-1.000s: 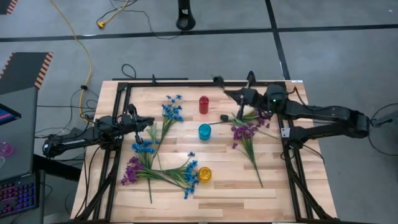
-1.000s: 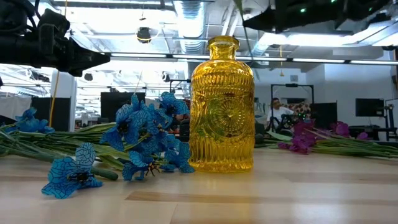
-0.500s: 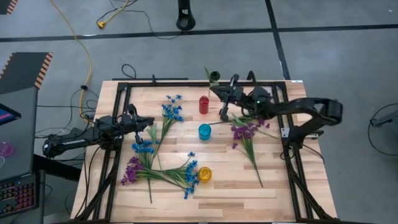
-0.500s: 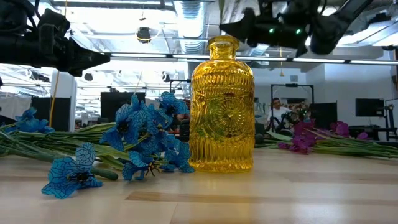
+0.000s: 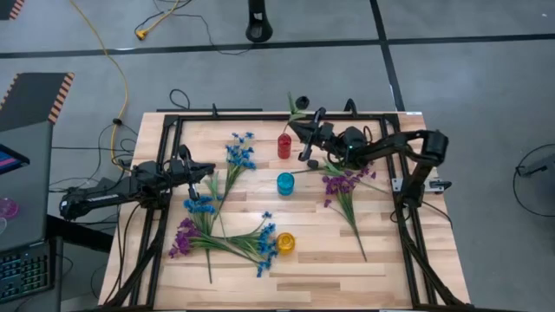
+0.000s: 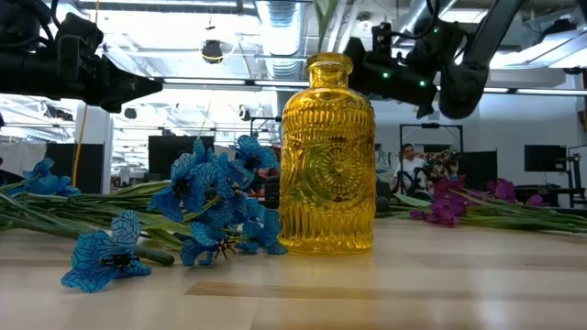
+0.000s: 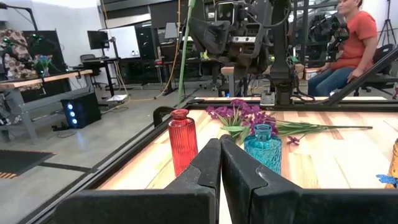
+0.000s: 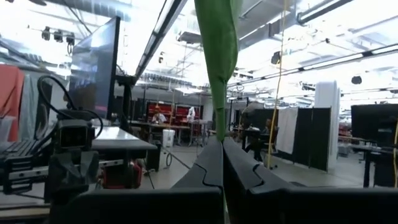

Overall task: Sort flowers into vase by color
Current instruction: Put the bottom right black flower into the red crystal vase

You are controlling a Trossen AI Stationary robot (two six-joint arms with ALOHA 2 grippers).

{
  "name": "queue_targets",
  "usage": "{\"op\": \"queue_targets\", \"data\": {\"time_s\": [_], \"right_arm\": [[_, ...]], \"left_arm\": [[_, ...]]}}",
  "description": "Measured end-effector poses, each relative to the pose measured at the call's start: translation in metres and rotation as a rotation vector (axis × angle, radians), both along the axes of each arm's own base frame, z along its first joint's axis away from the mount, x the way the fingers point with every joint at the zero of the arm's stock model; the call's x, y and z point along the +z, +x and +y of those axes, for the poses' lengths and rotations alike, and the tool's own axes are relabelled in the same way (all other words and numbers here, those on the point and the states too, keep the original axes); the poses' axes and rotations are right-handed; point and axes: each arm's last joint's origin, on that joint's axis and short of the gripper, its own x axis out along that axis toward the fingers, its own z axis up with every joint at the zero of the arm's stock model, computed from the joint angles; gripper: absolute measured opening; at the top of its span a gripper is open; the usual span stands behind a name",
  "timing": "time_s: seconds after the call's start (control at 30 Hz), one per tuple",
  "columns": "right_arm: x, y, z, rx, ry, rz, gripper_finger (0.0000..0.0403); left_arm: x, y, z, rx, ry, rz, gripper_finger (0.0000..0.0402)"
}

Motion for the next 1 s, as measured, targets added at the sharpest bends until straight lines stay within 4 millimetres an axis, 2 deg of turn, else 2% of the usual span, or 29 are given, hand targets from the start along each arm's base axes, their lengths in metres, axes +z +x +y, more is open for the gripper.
{"op": "queue_targets", "data": {"time_s": [0.3, 0.83, 1.0], "right_arm": [[0.014, -0.005, 0.002, -0.005, -0.018, -0.019, 0.0021], [0.000, 0.001, 0.000, -0.013, 0.043, 0.158, 0.0021], [-0.009, 0.002, -0.003, -0.027, 0.061, 0.250, 0.0034]], "left_arm": [[0.000, 0.000, 0.000, 0.000, -0.001, -0.001, 0.0000], [0.000, 0.000, 0.000, 0.000, -0.002, -0.001, 0.0000], [0.000, 0.000, 0.000, 0.000, -0.002, -0.001, 0.0000]]}}
